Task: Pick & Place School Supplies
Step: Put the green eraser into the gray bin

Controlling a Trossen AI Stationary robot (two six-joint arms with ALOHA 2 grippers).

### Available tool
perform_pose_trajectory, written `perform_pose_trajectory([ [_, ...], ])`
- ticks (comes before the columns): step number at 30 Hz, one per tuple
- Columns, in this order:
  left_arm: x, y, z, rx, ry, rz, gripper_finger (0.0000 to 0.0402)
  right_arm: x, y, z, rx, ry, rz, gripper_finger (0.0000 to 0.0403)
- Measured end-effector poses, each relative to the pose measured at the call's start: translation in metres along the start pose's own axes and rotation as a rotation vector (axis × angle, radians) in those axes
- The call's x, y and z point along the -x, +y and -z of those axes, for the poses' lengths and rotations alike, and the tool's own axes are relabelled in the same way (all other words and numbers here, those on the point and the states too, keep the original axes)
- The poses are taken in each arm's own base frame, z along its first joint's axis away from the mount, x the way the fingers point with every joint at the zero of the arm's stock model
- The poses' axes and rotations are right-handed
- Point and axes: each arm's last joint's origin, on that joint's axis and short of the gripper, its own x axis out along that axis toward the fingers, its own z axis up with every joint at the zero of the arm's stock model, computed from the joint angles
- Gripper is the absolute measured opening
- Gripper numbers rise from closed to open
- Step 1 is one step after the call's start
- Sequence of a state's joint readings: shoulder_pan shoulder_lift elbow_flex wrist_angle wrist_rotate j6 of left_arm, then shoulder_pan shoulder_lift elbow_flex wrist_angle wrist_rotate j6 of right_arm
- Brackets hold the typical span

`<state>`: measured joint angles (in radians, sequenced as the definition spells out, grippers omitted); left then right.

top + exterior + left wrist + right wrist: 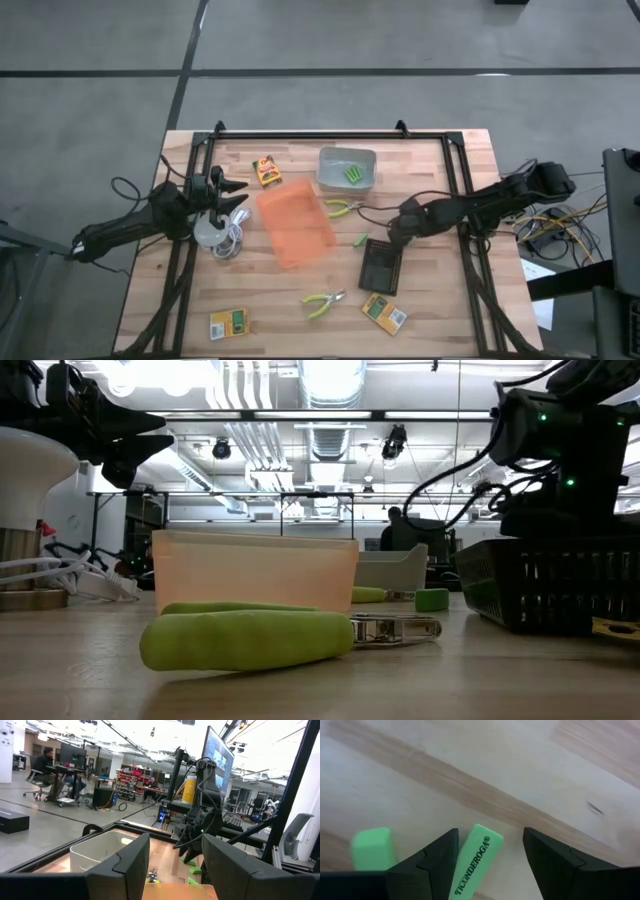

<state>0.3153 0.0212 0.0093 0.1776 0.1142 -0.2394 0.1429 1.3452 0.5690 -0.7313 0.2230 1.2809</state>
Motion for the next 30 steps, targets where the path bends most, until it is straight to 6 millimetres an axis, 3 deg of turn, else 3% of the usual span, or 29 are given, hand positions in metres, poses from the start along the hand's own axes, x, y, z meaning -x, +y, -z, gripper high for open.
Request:
perform_pose_trajectory([
  [17, 0.0, 0.0, 0.0, 0.0, 0.0, 0.0, 0.0188, 0.024, -0.003, -0.002, -0.301, 0.029, -0.124, 0.0219],
  [30, 0.0, 0.0, 0.0, 0.0, 0.0, 0.0, 0.0188, 0.025, -0.008, 0.021, -0.484, 0.059, -0.049, 0.0219],
])
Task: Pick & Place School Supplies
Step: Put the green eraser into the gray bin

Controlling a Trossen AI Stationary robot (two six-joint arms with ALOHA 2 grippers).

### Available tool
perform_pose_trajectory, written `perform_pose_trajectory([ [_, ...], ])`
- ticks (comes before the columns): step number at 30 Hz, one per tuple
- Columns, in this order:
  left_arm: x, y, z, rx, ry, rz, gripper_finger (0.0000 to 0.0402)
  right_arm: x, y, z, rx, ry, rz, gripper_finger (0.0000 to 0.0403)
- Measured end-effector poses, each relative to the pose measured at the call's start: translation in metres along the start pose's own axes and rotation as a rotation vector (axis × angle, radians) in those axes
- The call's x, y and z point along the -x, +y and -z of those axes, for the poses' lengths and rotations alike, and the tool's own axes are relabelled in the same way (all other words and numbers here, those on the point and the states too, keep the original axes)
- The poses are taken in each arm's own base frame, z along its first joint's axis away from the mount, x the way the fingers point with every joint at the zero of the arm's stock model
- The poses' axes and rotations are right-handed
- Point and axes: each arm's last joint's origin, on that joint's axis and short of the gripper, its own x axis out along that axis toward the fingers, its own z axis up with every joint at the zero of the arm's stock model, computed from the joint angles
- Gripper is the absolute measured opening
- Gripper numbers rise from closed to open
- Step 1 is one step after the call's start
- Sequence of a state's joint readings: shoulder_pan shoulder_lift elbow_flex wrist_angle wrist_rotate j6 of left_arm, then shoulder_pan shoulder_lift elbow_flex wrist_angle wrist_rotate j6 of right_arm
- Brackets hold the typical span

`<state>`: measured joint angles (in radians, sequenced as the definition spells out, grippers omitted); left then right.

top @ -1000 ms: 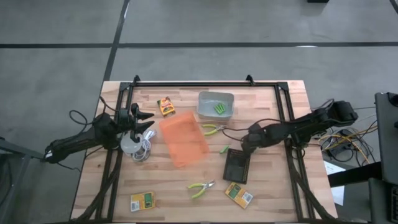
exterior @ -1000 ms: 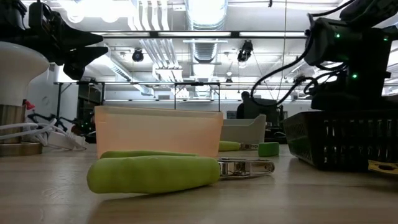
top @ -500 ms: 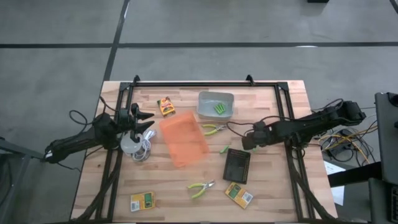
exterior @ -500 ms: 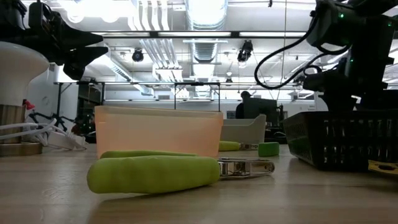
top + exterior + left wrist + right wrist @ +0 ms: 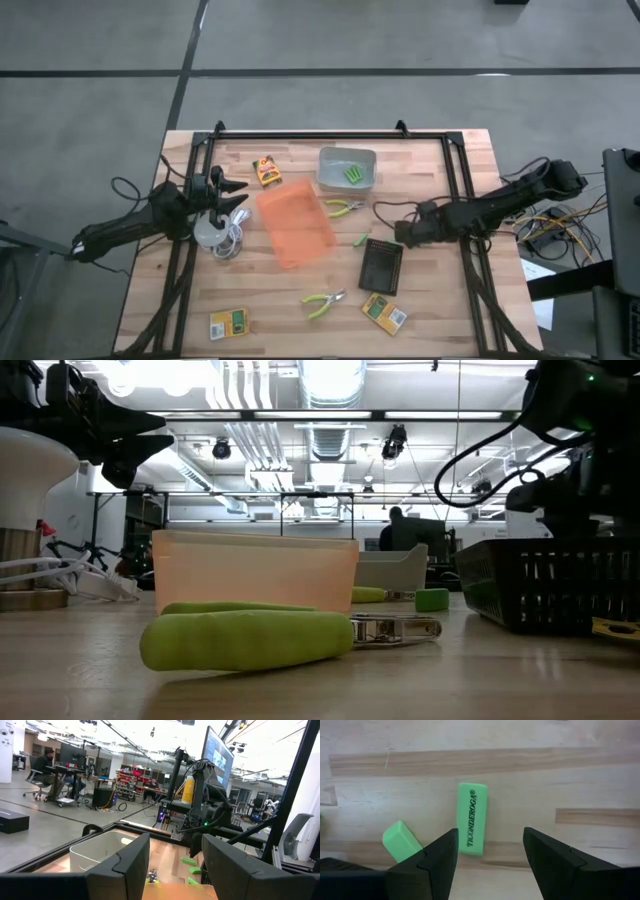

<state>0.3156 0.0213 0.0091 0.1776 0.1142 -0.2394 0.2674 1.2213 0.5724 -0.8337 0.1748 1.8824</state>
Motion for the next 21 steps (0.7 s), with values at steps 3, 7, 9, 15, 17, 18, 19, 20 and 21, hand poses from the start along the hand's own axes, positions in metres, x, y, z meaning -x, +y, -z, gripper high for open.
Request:
perform_pose_trajectory([
  [3, 0.0, 0.0, 0.0, 0.0, 0.0, 0.0, 0.0188, 0.0, 0.0, 0.001, -0.009, -0.004, -0.01, 0.0219],
  [7, 0.0, 0.0, 0.0, 0.0, 0.0, 0.0, 0.0188, -0.001, 0.003, 0.002, -0.006, 0.001, -0.031, 0.0219],
  [9, 0.0, 0.0, 0.0, 0.0, 0.0, 0.0, 0.0188, -0.004, 0.005, 0.003, -0.004, -0.004, -0.021, 0.0219],
  [15, 0.0, 0.0, 0.0, 0.0, 0.0, 0.0, 0.0188, -0.015, 0.01, 0.005, -0.01, -0.017, 0.018, 0.0219],
  [17, 0.0, 0.0, 0.0, 0.0, 0.0, 0.0, 0.0188, -0.016, 0.013, 0.004, -0.016, -0.019, 0.022, 0.0219],
  [18, 0.0, 0.0, 0.0, 0.0, 0.0, 0.0, 0.0188, -0.016, 0.015, 0.004, -0.019, -0.019, 0.021, 0.0219],
  [19, 0.0, 0.0, 0.0, 0.0, 0.0, 0.0, 0.0188, -0.016, 0.016, 0.003, -0.019, -0.019, 0.022, 0.0219],
  [20, 0.0, 0.0, 0.0, 0.0, 0.0, 0.0, 0.0188, -0.015, 0.017, 0.002, -0.016, -0.02, 0.022, 0.0219],
  [21, 0.0, 0.0, 0.0, 0.0, 0.0, 0.0, 0.0188, -0.015, 0.017, 0.001, -0.012, -0.021, 0.022, 0.0219],
])
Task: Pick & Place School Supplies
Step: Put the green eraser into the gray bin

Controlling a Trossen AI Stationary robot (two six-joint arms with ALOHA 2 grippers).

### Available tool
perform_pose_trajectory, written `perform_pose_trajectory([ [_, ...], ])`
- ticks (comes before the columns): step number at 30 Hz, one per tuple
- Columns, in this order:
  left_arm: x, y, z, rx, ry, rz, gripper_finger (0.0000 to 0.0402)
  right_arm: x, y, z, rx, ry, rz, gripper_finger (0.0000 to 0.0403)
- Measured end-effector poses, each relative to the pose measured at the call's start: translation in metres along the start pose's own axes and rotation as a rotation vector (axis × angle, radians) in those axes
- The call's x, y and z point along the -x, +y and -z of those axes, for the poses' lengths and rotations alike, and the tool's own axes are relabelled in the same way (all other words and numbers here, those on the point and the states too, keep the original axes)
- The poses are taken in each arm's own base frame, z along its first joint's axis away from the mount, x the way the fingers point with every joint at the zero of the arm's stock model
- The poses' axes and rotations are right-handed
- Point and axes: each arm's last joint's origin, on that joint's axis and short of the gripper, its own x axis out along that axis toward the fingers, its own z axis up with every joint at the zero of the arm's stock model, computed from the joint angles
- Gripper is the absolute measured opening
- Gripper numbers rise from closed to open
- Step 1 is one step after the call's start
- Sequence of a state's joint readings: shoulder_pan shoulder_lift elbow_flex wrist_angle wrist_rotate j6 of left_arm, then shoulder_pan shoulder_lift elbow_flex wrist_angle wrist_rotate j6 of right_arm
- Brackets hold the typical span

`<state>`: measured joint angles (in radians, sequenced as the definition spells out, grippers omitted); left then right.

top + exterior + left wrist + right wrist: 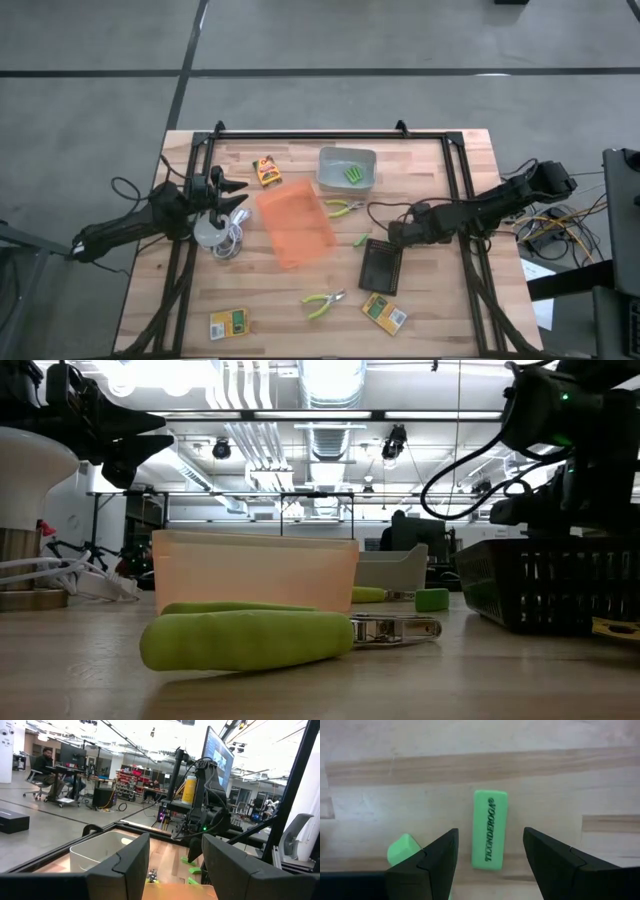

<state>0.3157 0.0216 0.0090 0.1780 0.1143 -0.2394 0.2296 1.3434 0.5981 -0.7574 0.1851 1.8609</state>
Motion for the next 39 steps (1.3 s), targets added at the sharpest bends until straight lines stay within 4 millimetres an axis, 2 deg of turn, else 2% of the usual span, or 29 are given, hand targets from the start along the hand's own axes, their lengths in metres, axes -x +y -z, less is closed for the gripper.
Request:
perform_pose_trajectory([
  [12, 0.0, 0.0, 0.0, 0.0, 0.0, 0.0, 0.0188, -0.002, 0.001, -0.005, 0.013, 0.024, 0.017, 0.0219],
  [20, 0.0, 0.0, 0.0, 0.0, 0.0, 0.0, 0.0188, -0.01, 0.005, -0.003, 0.014, 0.045, 0.081, 0.0219],
  [31, 0.0, 0.0, 0.0, 0.0, 0.0, 0.0, 0.0188, -0.008, 0.006, -0.004, 0.061, 0.035, 0.098, 0.0218],
  [39, 0.0, 0.0, 0.0, 0.0, 0.0, 0.0, 0.0188, -0.008, 0.006, -0.003, 0.069, 0.042, 0.1, 0.0175],
])
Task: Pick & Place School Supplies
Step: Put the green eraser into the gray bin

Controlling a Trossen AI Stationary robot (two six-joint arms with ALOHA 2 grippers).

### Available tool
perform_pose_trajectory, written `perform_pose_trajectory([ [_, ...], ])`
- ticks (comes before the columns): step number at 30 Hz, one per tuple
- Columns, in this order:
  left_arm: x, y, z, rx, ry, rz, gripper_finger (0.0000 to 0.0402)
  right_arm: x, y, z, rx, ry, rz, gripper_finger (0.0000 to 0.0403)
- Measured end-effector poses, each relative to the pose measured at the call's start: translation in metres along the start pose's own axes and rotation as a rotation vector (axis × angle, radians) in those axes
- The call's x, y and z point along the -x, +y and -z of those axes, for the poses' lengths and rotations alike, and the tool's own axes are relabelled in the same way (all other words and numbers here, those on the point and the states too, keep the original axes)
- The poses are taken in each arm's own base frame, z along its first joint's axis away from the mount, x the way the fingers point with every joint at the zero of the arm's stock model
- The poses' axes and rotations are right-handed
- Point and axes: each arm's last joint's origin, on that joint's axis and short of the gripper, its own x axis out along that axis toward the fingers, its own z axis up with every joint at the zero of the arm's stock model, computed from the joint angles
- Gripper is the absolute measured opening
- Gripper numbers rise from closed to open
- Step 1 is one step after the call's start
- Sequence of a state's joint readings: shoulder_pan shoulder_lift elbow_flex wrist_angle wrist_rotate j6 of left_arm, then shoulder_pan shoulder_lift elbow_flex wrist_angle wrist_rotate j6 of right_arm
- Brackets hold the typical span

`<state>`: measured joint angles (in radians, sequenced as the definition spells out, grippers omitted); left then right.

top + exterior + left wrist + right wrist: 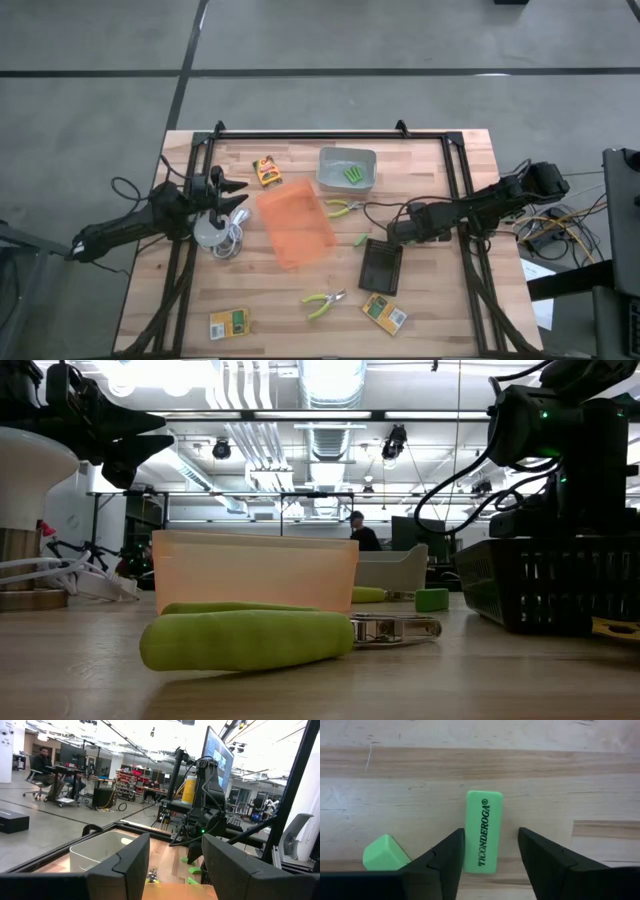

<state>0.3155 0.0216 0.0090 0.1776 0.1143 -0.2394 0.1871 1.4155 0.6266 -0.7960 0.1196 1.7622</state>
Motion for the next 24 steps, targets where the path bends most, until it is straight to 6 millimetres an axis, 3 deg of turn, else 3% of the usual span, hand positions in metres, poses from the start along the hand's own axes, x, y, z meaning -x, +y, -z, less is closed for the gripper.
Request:
perform_pose_trajectory([
  [14, 0.0, 0.0, 0.0, 0.0, 0.0, 0.0, 0.0188, 0.0006, 0.0, 0.0003, -0.01, 0.013, 0.001, 0.0078],
  [24, 0.0, 0.0, 0.0, 0.0, 0.0, 0.0, 0.0188, 0.0014, -0.0004, 0.0002, -0.004, 0.016, -0.003, 0.0082],
])
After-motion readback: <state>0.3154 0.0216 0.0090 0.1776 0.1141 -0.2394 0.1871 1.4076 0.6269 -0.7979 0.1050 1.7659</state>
